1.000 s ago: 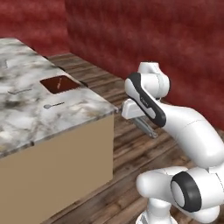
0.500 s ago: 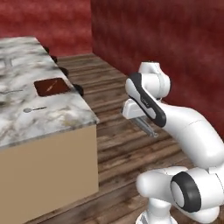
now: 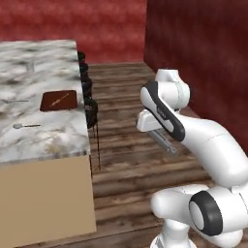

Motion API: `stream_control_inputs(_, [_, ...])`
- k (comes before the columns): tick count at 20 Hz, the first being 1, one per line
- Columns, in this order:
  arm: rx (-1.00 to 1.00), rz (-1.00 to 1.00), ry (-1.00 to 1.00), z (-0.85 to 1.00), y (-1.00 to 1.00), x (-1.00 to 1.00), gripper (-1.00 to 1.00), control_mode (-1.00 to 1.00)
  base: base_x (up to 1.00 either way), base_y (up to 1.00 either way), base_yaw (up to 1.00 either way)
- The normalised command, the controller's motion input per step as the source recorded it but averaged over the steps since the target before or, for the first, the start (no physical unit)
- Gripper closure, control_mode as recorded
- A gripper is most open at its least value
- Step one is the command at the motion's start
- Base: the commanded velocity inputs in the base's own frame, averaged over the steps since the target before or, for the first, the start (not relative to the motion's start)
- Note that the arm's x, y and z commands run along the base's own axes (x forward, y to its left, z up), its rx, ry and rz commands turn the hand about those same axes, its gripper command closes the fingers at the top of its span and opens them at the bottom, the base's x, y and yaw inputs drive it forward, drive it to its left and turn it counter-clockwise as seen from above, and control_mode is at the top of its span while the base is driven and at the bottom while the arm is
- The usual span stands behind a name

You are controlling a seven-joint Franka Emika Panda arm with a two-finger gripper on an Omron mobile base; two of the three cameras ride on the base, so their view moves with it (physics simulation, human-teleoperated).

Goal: Take the tongs from the drawer on the left and place them on the dining counter next to the tray containing the kebab skewer.

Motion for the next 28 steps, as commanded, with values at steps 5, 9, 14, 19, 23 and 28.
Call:
stream_control_inputs(5, [0.00, 0.00, 0.00, 0.00, 0.00, 0.00, 1.00, 1.00, 0.78, -1.00, 0.51])
stream_control_inputs(9, [0.00, 0.00, 0.00, 0.00, 0.00, 0.00, 1.00, 1.00, 0.76, -1.00, 0.57])
stream_control_inputs(14, [0.00, 0.00, 0.00, 0.00, 0.00, 0.00, 1.00, 1.00, 0.67, -0.86, 0.67])
stream_control_inputs(19, [0.00, 0.00, 0.00, 0.00, 0.00, 0.00, 1.00, 1.00, 0.58, -0.50, 0.84])
stream_control_inputs(23, [0.00, 0.00, 0.00, 0.00, 0.00, 0.00, 1.00, 1.00, 0.56, -0.50, 0.84])
stream_control_inputs(28, [0.00, 0.00, 0.00, 0.00, 0.00, 0.00, 1.00, 1.00, 0.55, -0.86, 0.63])
